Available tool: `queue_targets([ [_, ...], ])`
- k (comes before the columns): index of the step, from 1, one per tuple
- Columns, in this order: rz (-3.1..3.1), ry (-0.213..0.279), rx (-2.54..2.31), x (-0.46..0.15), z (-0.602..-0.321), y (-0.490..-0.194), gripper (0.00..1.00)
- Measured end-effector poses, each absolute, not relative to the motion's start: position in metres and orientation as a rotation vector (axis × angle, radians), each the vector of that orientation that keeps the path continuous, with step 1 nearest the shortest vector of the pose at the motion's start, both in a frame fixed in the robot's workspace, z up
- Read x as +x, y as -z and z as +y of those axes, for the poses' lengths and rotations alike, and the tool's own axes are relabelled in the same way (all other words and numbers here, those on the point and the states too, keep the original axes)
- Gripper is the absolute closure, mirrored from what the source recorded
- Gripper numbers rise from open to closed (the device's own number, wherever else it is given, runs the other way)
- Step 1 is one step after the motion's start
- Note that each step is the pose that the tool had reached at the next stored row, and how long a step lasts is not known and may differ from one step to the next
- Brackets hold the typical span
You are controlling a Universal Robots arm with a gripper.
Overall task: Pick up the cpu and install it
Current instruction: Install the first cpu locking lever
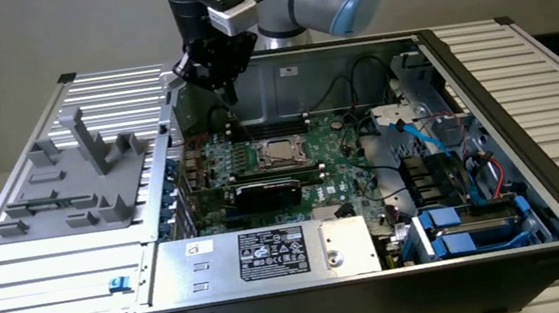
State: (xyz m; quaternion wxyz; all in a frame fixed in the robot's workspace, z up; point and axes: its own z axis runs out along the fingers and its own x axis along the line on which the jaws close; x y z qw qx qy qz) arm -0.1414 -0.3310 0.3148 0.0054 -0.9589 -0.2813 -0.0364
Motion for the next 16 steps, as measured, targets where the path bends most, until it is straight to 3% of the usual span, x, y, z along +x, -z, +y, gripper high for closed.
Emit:
queue_targets([
  [16, -0.659, 0.1, -3.041, -0.142, -0.331, -0.3126, 0.89],
])
